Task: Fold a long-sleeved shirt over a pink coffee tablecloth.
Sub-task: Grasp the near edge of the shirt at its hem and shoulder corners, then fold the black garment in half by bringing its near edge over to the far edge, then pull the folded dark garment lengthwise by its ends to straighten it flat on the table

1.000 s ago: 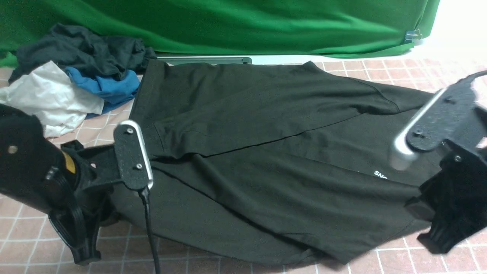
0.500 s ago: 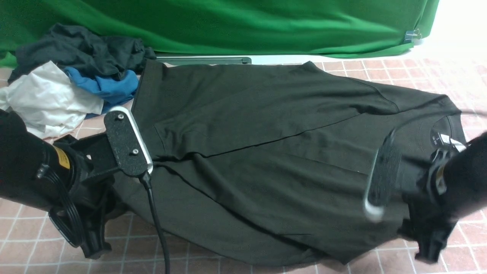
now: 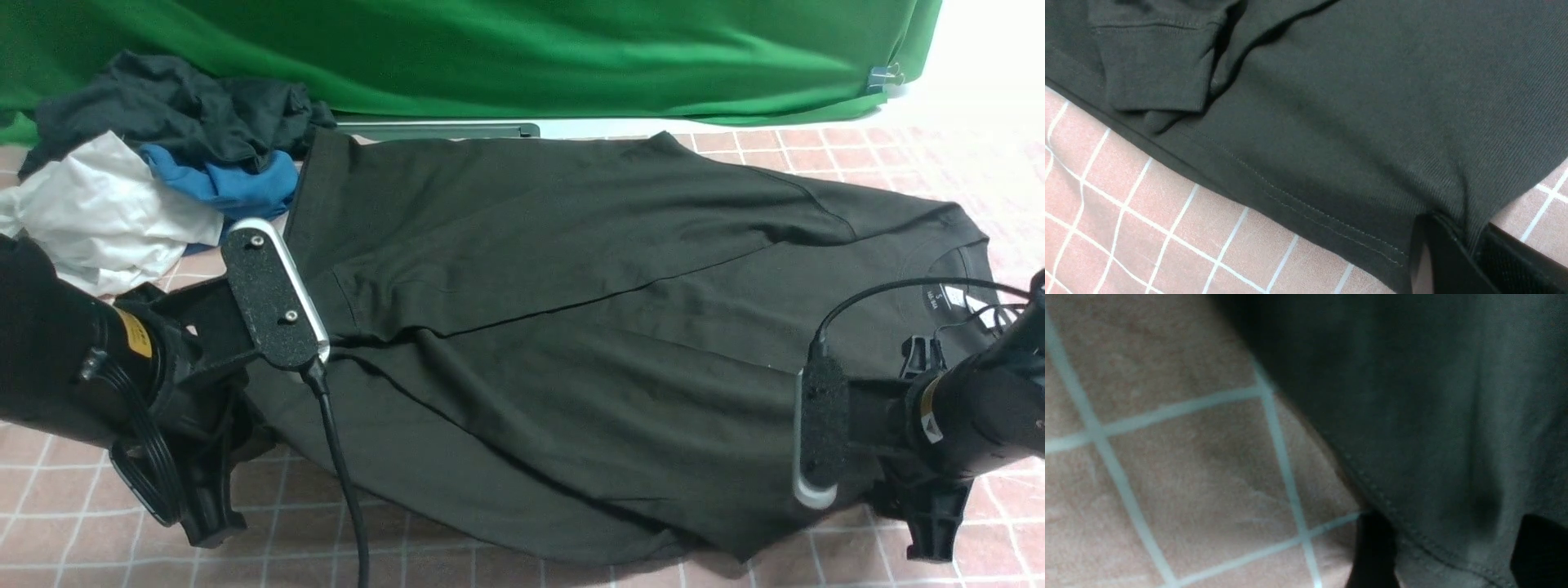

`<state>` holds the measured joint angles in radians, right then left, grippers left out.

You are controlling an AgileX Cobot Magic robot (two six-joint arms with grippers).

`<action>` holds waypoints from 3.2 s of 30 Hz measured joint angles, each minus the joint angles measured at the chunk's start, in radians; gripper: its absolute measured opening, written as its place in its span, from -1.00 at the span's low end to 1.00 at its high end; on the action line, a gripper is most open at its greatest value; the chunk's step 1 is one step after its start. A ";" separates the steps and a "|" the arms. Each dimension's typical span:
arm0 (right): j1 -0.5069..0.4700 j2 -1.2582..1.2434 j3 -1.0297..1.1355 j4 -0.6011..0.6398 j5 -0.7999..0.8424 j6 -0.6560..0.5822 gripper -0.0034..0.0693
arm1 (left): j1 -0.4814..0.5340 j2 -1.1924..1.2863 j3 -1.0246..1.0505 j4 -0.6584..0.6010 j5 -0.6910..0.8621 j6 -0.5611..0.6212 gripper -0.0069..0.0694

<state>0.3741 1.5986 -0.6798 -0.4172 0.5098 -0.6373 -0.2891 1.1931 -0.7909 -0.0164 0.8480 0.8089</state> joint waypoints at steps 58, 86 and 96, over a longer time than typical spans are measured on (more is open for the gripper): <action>-0.258 0.260 -0.590 0.241 0.097 0.421 -0.80 | 0.179 0.780 -0.660 0.008 -0.319 -0.186 -0.74; -0.260 0.386 -0.759 0.349 0.090 0.493 0.17 | 0.185 0.947 -0.773 0.031 -0.585 -0.233 0.28; -0.109 0.471 -0.789 0.648 0.131 0.288 -0.84 | 0.166 0.808 -0.773 -0.162 -0.369 -0.272 -0.48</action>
<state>0.2654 2.0694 -1.4683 0.2306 0.6411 -0.3490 -0.1234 2.0008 -1.5638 -0.1782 0.4794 0.5365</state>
